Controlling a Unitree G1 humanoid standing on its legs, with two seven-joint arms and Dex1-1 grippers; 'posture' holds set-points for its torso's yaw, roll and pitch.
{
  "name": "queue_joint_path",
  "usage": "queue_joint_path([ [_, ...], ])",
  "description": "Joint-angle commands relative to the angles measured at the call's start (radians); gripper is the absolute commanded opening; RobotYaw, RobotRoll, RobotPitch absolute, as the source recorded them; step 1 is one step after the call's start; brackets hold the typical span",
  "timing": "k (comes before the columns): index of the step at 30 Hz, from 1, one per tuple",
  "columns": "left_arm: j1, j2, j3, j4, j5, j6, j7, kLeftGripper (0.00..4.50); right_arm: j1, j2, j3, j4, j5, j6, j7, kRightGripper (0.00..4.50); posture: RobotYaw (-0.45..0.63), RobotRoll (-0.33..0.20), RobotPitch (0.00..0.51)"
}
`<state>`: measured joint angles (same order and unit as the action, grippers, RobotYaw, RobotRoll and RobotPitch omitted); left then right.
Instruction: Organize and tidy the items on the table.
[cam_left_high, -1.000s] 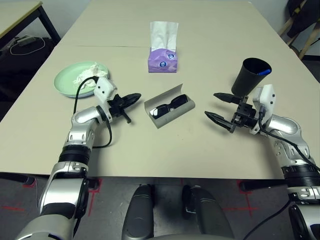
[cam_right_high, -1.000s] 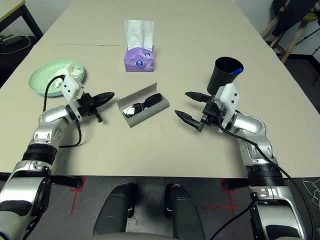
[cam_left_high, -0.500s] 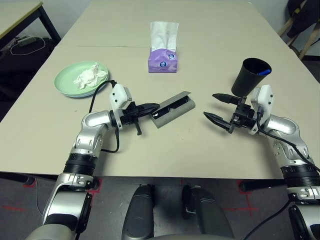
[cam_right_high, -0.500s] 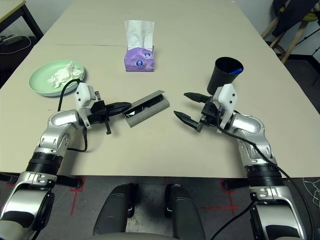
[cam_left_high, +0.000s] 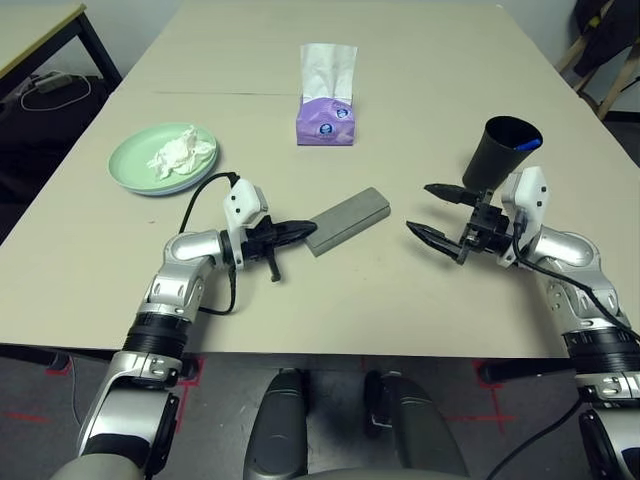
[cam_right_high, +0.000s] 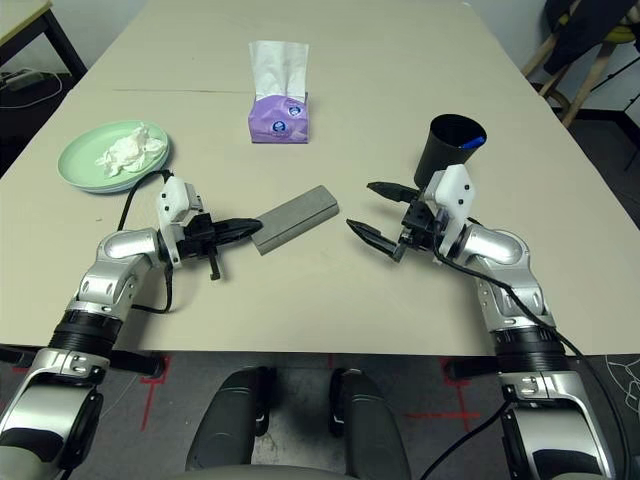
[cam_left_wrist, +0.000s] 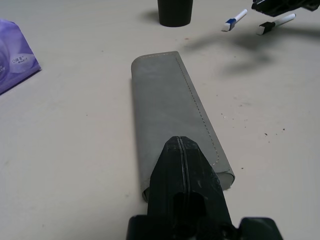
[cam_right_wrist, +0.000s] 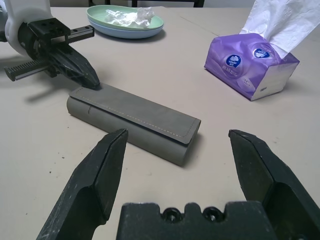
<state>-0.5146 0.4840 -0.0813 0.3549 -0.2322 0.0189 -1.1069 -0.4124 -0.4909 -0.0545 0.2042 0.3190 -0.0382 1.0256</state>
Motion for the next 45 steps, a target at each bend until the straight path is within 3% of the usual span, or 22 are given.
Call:
queue_joint_path([
  [1,0.013,0.014,-0.035,0.019,0.03,0.022,-0.019,0.03,0.007,-0.005,0.003,-0.013,0.006,0.011,-0.005,4.5,0.12,0.0,0.136],
  [5,-0.02,-0.002,0.002,0.015,-0.002,0.002,0.0,0.03,0.003,-0.002,0.006,-0.011,0.006,0.013,-0.008,4.5,0.12,0.0,0.135],
  [10,-0.105,-0.073,0.106,-0.012,-0.132,-0.044,0.002,0.03,-0.005,0.003,0.009,-0.004,0.006,0.012,-0.01,4.5,0.13,0.0,0.138],
  [16,-0.093,-0.054,0.036,-0.053,-0.153,-0.03,-0.164,0.03,-0.033,-0.027,0.033,0.005,-0.056,0.079,-0.055,4.5,0.12,0.0,0.153],
  [20,-0.087,-0.053,-0.018,-0.04,-0.136,-0.051,-0.25,0.97,-0.063,-0.133,0.068,-0.044,-0.093,0.248,-0.031,4.5,0.1,0.0,0.164],
  [29,-0.115,-0.096,-0.065,-0.007,-0.109,-0.059,-0.263,4.35,-0.046,-0.507,0.137,-0.184,-0.122,0.525,0.191,4.5,0.06,0.0,0.162],
  [34,-0.111,-0.124,-0.077,0.001,-0.094,-0.081,-0.249,4.43,-0.089,-0.648,0.233,-0.191,-0.201,0.622,0.284,4.5,0.04,0.0,0.16],
  [39,-0.091,-0.144,-0.079,-0.007,-0.079,-0.138,-0.24,4.43,-0.13,-0.668,0.316,-0.217,-0.277,0.664,0.302,4.5,0.03,0.0,0.172],
  [45,-0.065,-0.128,-0.095,-0.05,-0.096,-0.105,-0.271,4.43,-0.199,-0.676,0.396,-0.195,-0.36,0.653,0.361,4.5,0.04,0.0,0.186],
])
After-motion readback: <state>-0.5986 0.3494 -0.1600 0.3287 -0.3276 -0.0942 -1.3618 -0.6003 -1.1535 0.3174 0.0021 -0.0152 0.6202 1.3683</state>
